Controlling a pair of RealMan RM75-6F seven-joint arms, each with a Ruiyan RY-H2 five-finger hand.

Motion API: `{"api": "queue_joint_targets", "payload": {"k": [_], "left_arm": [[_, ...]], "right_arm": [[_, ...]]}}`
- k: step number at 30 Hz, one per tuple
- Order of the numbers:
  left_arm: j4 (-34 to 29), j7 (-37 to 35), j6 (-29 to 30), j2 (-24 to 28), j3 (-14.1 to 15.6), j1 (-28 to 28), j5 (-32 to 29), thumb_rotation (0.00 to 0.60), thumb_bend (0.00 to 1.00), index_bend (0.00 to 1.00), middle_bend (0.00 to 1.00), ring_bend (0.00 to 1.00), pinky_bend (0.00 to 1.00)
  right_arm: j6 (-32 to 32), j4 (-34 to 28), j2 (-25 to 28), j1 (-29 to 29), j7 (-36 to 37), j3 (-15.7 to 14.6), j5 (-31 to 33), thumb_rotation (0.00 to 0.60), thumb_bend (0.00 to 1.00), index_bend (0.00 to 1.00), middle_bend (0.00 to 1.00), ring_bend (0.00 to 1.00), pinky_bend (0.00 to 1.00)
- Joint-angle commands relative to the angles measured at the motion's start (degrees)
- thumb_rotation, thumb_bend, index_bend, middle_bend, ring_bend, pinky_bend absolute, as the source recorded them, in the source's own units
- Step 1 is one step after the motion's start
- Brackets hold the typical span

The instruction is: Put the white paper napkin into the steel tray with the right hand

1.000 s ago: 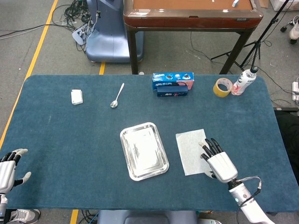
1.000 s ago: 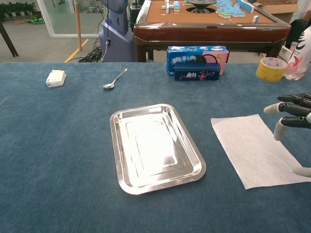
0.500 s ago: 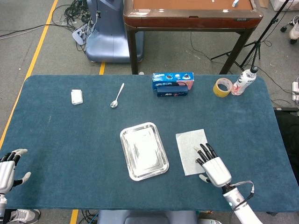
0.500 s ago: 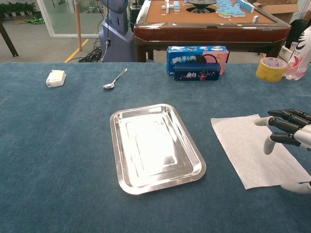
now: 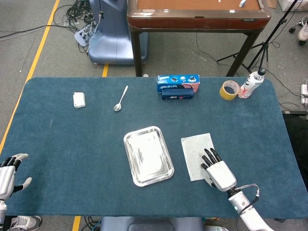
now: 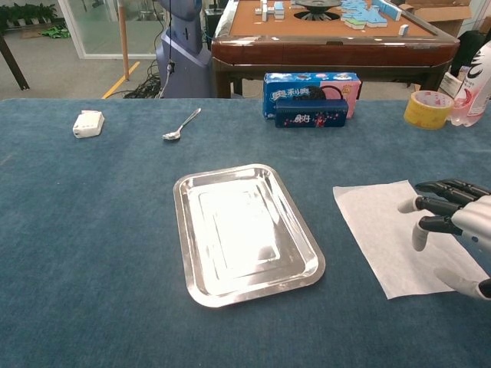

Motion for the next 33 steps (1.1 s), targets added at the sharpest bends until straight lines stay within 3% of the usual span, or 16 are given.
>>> {"api": "queue_joint_targets", "payload": {"k": [1,3,6,9,13,20,33], "left_arm": [[0.04,0.05,-0.03,-0.03,-0.03,-0.02,-0.06,0.600,0.20,0.24,0.22,0.21,0.32],[0.03,0.03,-0.09,-0.04,-0.04,-0.04,-0.10,0.600,0.20,0.24,0.22,0.21,0.32],[0.11,0.05,-0.15,-0.08,-0.06,-0.08,-0.16,0.600,0.20,0.24,0.22,0.21,0.32],[0.10,0.04,-0.22,-0.06,-0.06,-0.09,-0.22,0.600,0.20,0.24,0.22,0.21,0.32],[0.05,0.00,-0.22,-0.03,-0.06,-0.08,-0.25,0.600,0.20,0.24,0.22,0.21,0.32],[0.06,0.00,-0.25,-0.01,-0.07,-0.10,-0.26,0.600,0.20,0.24,0.22,0.21,0.32],[0.08,-0.15,-0.15,0.09,-0.12,-0.04,-0.32,0.600,0.20,0.24,0.22,0.21,0.32]], "right_arm": [[-2.30,-3.08,2.70,1.34,-3.38,0.21,0.66,0.600,0.55,0.42,0.46,0.29,0.40],[-3.28,-4.59,3.88,1.82,-4.57,0.17,0.88,0.600,0.61,0.42,0.62,0.47,0.62],[-4.30,-6.22,5.15,2.21,-6.38,0.04,1.21,0.600,0.71,0.42,0.81,0.68,0.80],[-5.29,-7.93,6.20,2.46,-7.90,-0.15,1.73,0.600,0.79,0.42,0.96,0.84,0.91],[-6.43,-9.96,7.37,2.74,-9.33,-0.53,2.16,0.600,0.96,0.42,1.00,0.99,1.00],[-10.37,-13.75,9.30,3.83,-13.92,-0.87,4.47,0.600,1.00,0.42,1.00,1.00,1.00],[-11.86,-13.77,6.57,4.89,-15.81,-0.97,4.90,0.600,1.00,0.42,1.00,1.00,1.00]]}}
